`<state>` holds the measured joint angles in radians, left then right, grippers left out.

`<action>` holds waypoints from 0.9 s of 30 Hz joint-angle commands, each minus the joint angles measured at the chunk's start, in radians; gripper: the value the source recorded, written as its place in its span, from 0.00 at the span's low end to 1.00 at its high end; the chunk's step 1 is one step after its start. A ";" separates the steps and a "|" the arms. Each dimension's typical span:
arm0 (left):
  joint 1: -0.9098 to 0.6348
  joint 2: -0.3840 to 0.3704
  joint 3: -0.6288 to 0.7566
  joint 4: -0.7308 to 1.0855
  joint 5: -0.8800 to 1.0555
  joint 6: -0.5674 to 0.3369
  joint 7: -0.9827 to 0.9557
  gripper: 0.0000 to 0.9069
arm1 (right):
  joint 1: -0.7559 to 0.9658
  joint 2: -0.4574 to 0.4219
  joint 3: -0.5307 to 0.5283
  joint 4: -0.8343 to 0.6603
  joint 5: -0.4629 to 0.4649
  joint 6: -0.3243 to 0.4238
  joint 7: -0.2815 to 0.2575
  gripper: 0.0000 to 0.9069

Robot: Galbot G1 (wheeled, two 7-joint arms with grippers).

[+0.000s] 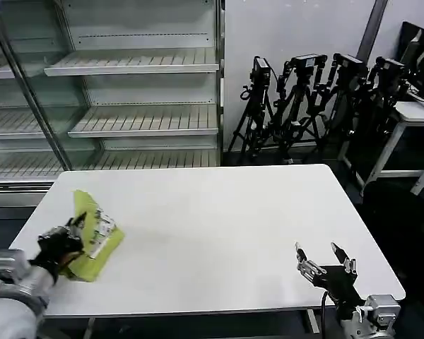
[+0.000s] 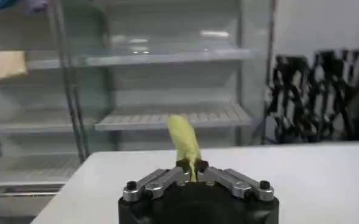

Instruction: Fold and organize the clothes.

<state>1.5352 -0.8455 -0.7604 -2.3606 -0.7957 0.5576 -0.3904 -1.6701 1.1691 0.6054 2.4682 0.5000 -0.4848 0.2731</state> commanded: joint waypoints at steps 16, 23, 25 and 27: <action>-0.368 -0.492 0.760 0.312 0.039 0.018 -0.118 0.06 | -0.052 0.048 -0.007 -0.006 -0.074 0.007 -0.004 1.00; -0.537 -0.591 0.816 0.456 0.001 -0.002 -0.127 0.04 | -0.049 0.043 0.002 -0.012 -0.069 0.009 -0.006 1.00; -0.581 -0.623 0.830 0.500 -0.012 -0.003 -0.139 0.06 | -0.042 0.038 0.006 -0.015 -0.064 0.009 -0.002 1.00; -0.615 -0.641 0.838 0.530 -0.021 -0.004 -0.145 0.06 | -0.033 0.032 0.010 -0.021 -0.062 0.009 -0.002 1.00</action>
<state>1.1699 -1.3094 -0.0539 -2.0592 -0.7180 0.5613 -0.5037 -1.7102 1.2056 0.6085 2.4565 0.4398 -0.4760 0.2686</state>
